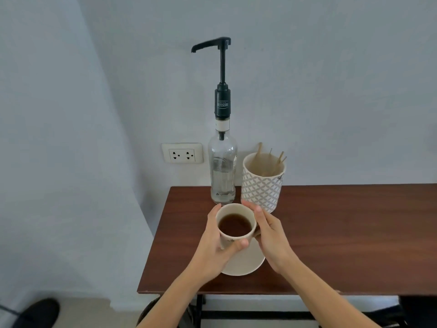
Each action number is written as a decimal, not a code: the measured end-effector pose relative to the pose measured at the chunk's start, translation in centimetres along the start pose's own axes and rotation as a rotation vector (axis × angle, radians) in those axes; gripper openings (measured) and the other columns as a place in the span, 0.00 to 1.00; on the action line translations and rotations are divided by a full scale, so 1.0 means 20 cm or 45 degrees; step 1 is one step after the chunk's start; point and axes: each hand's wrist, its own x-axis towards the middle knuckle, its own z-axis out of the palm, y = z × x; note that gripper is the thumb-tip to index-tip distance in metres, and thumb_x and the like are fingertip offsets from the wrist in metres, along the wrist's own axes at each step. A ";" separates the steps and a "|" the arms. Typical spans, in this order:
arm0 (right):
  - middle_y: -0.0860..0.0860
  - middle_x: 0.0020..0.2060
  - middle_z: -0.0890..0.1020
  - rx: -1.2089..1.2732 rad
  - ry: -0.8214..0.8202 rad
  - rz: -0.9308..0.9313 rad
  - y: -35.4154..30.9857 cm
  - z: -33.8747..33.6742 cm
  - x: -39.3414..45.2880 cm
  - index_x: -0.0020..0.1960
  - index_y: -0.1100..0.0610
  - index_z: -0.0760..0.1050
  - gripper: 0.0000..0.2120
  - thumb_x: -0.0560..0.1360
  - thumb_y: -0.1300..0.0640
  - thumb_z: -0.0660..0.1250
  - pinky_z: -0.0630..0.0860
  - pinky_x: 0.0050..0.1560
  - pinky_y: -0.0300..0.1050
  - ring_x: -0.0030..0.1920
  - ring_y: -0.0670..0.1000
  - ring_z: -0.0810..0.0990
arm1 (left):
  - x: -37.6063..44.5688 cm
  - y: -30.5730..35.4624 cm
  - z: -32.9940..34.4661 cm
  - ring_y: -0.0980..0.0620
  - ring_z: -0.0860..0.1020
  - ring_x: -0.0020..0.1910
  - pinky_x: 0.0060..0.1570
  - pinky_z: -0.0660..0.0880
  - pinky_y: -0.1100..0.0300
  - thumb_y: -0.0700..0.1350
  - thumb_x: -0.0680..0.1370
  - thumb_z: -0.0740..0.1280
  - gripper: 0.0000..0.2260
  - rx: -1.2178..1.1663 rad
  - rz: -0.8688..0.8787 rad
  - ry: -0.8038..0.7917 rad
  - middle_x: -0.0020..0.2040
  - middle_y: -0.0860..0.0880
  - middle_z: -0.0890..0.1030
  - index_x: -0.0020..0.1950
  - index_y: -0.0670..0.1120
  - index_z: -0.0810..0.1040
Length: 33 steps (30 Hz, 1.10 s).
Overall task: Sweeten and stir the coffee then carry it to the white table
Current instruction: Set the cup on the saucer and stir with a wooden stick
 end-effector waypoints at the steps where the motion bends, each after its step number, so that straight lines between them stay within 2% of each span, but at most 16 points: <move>1: 0.46 0.54 0.87 -0.010 -0.002 0.001 0.01 0.00 0.00 0.61 0.48 0.81 0.16 0.83 0.50 0.56 0.75 0.65 0.58 0.59 0.51 0.83 | -0.01 -0.01 0.01 0.57 0.72 0.69 0.65 0.70 0.70 0.46 0.73 0.77 0.34 0.001 -0.003 0.013 0.67 0.58 0.74 0.72 0.58 0.61; 4: 0.46 0.55 0.86 0.008 -0.006 -0.001 0.03 -0.01 -0.01 0.60 0.50 0.81 0.16 0.83 0.51 0.56 0.78 0.62 0.51 0.60 0.49 0.83 | -0.03 -0.03 0.03 0.57 0.73 0.69 0.63 0.68 0.72 0.48 0.72 0.78 0.34 0.020 0.012 0.055 0.67 0.56 0.75 0.68 0.68 0.61; 5: 0.45 0.56 0.86 0.024 -0.016 -0.001 0.04 -0.01 -0.01 0.60 0.50 0.81 0.16 0.83 0.52 0.56 0.78 0.60 0.46 0.60 0.49 0.83 | -0.03 -0.03 0.04 0.57 0.72 0.69 0.64 0.69 0.71 0.51 0.71 0.78 0.34 0.026 0.015 0.070 0.66 0.57 0.75 0.67 0.72 0.61; 7: 0.45 0.56 0.86 0.037 -0.038 -0.007 0.05 -0.02 -0.02 0.59 0.50 0.81 0.16 0.84 0.52 0.56 0.78 0.59 0.43 0.60 0.48 0.82 | -0.04 -0.04 0.04 0.57 0.72 0.69 0.66 0.69 0.65 0.56 0.69 0.77 0.34 0.038 0.010 0.094 0.66 0.59 0.75 0.64 0.78 0.60; 11: 0.48 0.57 0.86 0.018 -0.094 -0.030 0.06 -0.03 -0.03 0.62 0.51 0.81 0.17 0.81 0.48 0.57 0.75 0.64 0.45 0.60 0.48 0.82 | -0.05 -0.08 0.06 0.56 0.70 0.71 0.71 0.69 0.51 0.61 0.67 0.77 0.35 0.062 -0.013 0.099 0.66 0.63 0.74 0.63 0.80 0.58; 13: 0.45 0.57 0.85 -0.138 -0.095 -0.092 0.06 -0.05 -0.03 0.63 0.49 0.80 0.16 0.81 0.47 0.59 0.75 0.64 0.43 0.61 0.44 0.81 | -0.05 -0.10 0.06 0.55 0.69 0.72 0.72 0.68 0.47 0.65 0.66 0.77 0.38 0.081 -0.055 0.114 0.68 0.62 0.72 0.65 0.79 0.55; 14: 0.44 0.56 0.85 -0.253 -0.044 -0.162 0.05 -0.06 -0.02 0.63 0.48 0.79 0.14 0.81 0.48 0.60 0.76 0.62 0.39 0.60 0.42 0.81 | -0.05 -0.10 0.07 0.55 0.68 0.73 0.73 0.67 0.45 0.66 0.65 0.76 0.39 0.088 -0.077 0.126 0.70 0.63 0.71 0.66 0.79 0.54; 16: 0.44 0.52 0.85 -0.388 0.206 -0.328 -0.01 -0.09 0.00 0.63 0.47 0.76 0.12 0.80 0.51 0.65 0.77 0.54 0.33 0.54 0.42 0.83 | -0.06 -0.11 0.07 0.59 0.65 0.75 0.75 0.63 0.42 0.67 0.65 0.76 0.39 0.109 -0.104 0.148 0.70 0.69 0.68 0.68 0.77 0.55; 18: 0.51 0.45 0.83 -0.434 0.491 -0.461 -0.10 -0.16 0.07 0.62 0.52 0.74 0.14 0.77 0.54 0.70 0.74 0.45 0.28 0.43 0.47 0.81 | -0.06 -0.11 0.08 0.69 0.59 0.74 0.79 0.50 0.39 0.68 0.66 0.72 0.37 0.173 -0.113 0.157 0.69 0.77 0.63 0.70 0.69 0.58; 20: 0.53 0.41 0.79 -0.560 0.577 -0.458 -0.22 -0.24 0.17 0.63 0.54 0.73 0.18 0.75 0.53 0.72 0.71 0.40 0.27 0.37 0.48 0.76 | -0.06 -0.11 0.09 0.78 0.55 0.71 0.79 0.36 0.42 0.70 0.67 0.68 0.39 0.246 -0.119 0.165 0.68 0.77 0.61 0.74 0.62 0.58; 23: 0.50 0.38 0.78 -0.854 0.392 -0.426 -0.32 -0.32 0.30 0.60 0.53 0.79 0.14 0.75 0.52 0.71 0.70 0.41 0.32 0.36 0.45 0.76 | -0.07 -0.12 0.09 0.82 0.54 0.68 0.76 0.28 0.48 0.78 0.64 0.62 0.43 0.288 -0.101 0.176 0.68 0.75 0.60 0.74 0.60 0.57; 24: 0.49 0.38 0.79 -0.923 0.360 -0.451 -0.33 -0.33 0.32 0.58 0.53 0.82 0.11 0.76 0.53 0.71 0.69 0.40 0.34 0.37 0.43 0.76 | -0.07 -0.11 0.09 0.82 0.54 0.68 0.76 0.28 0.49 0.78 0.64 0.62 0.43 0.288 -0.095 0.175 0.68 0.75 0.61 0.74 0.62 0.57; 26: 0.50 0.38 0.81 -0.998 0.341 -0.513 -0.35 -0.33 0.35 0.52 0.55 0.85 0.08 0.77 0.55 0.70 0.67 0.40 0.29 0.37 0.43 0.76 | -0.07 -0.11 0.09 0.81 0.54 0.69 0.76 0.28 0.50 0.78 0.64 0.62 0.42 0.279 -0.095 0.183 0.69 0.74 0.60 0.73 0.62 0.58; 28: 0.49 0.36 0.81 -1.079 0.308 -0.532 -0.38 -0.32 0.36 0.49 0.58 0.86 0.07 0.77 0.57 0.69 0.66 0.39 0.30 0.38 0.47 0.78 | -0.07 -0.11 0.09 0.81 0.54 0.68 0.77 0.30 0.49 0.75 0.65 0.65 0.42 0.271 -0.114 0.190 0.69 0.74 0.60 0.74 0.60 0.59; 30: 0.47 0.34 0.80 -1.187 0.218 -0.523 -0.42 -0.32 0.37 0.48 0.60 0.86 0.08 0.78 0.58 0.69 0.65 0.38 0.31 0.36 0.45 0.75 | -0.07 -0.10 0.09 0.81 0.55 0.68 0.77 0.31 0.49 0.76 0.64 0.65 0.42 0.237 -0.123 0.190 0.69 0.73 0.62 0.73 0.61 0.59; 33: 0.56 0.36 0.85 -1.315 0.154 -0.528 -0.47 -0.33 0.40 0.45 0.64 0.86 0.12 0.79 0.58 0.67 0.66 0.37 0.37 0.35 0.51 0.76 | -0.08 -0.09 0.09 0.80 0.56 0.69 0.78 0.34 0.46 0.79 0.62 0.63 0.44 0.223 -0.115 0.205 0.68 0.75 0.63 0.73 0.61 0.60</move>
